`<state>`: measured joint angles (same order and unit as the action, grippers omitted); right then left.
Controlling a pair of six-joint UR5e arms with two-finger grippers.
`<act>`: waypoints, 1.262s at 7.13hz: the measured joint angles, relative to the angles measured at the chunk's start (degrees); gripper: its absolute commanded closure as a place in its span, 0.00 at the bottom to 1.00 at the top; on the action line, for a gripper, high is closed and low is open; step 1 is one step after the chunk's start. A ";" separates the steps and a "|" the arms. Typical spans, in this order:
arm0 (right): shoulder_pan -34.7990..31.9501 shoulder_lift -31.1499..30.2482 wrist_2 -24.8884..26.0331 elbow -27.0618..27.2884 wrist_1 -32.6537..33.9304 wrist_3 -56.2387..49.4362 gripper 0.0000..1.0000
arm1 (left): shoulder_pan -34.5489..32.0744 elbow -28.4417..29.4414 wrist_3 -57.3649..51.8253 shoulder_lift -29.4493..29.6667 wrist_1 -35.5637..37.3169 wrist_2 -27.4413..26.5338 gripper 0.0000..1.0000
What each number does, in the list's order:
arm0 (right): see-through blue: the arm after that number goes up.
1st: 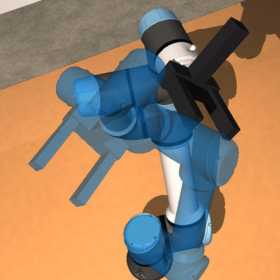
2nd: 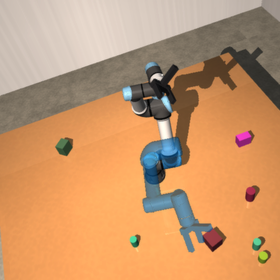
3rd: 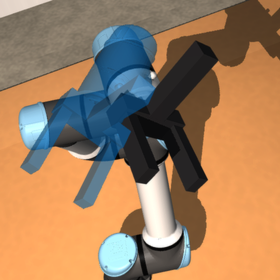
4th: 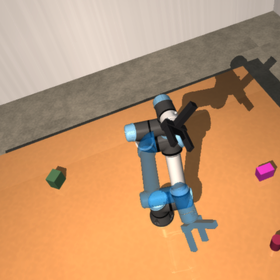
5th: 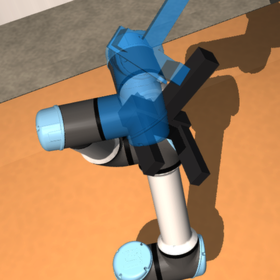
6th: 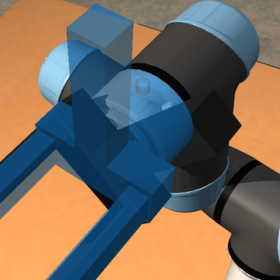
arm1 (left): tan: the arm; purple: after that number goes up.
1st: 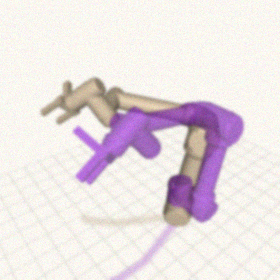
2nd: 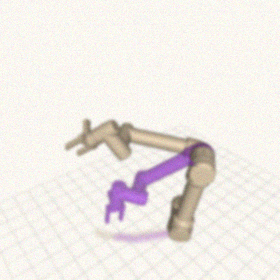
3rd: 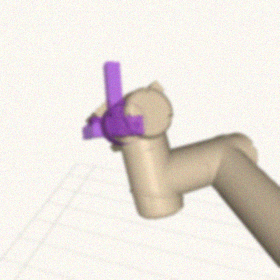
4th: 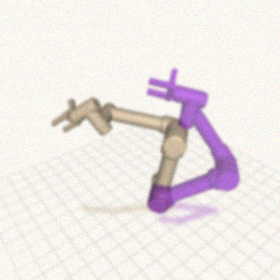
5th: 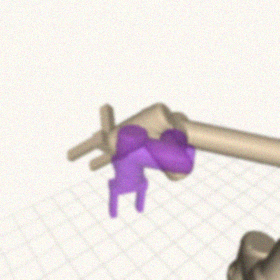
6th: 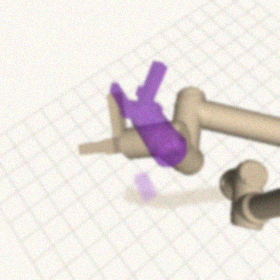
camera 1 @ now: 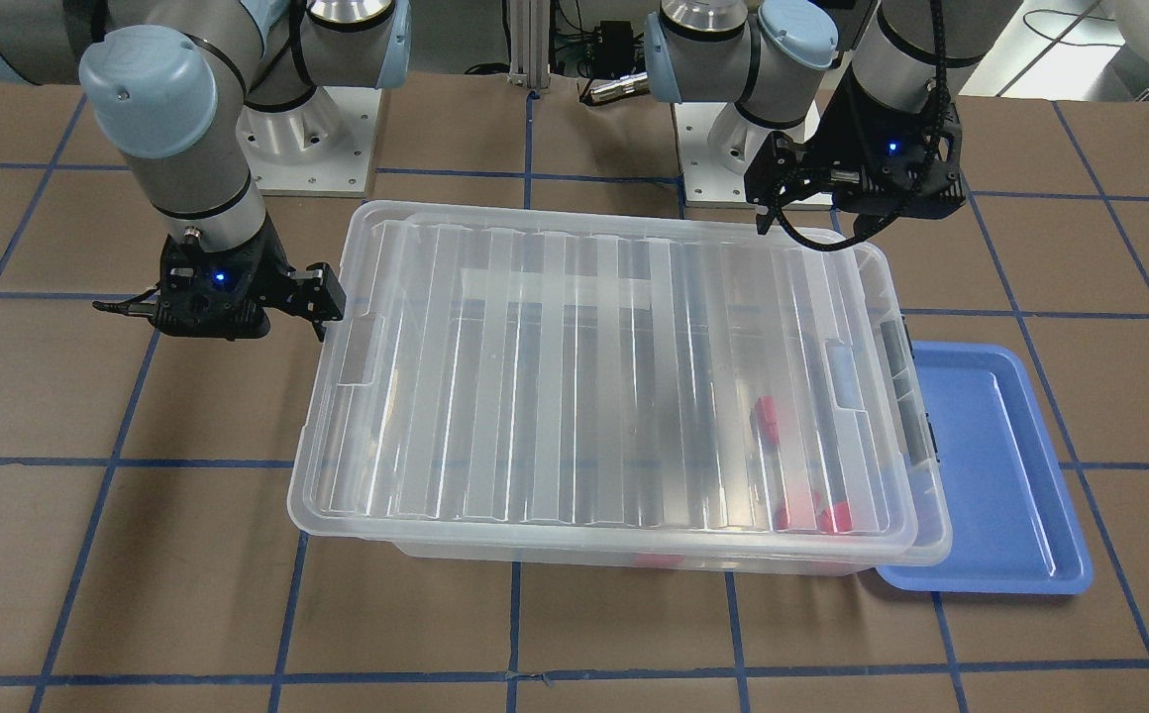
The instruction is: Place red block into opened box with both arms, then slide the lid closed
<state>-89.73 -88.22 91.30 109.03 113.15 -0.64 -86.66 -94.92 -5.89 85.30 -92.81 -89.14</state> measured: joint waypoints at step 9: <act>-2.62 -1.23 -0.05 -22.25 -24.19 1.24 0.00 | 0.00 0.48 -0.08 -0.01 0.00 -0.19 0.00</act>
<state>-92.35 -89.44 91.25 86.78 88.96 0.59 -86.66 -94.45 -5.98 85.30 -92.81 -89.33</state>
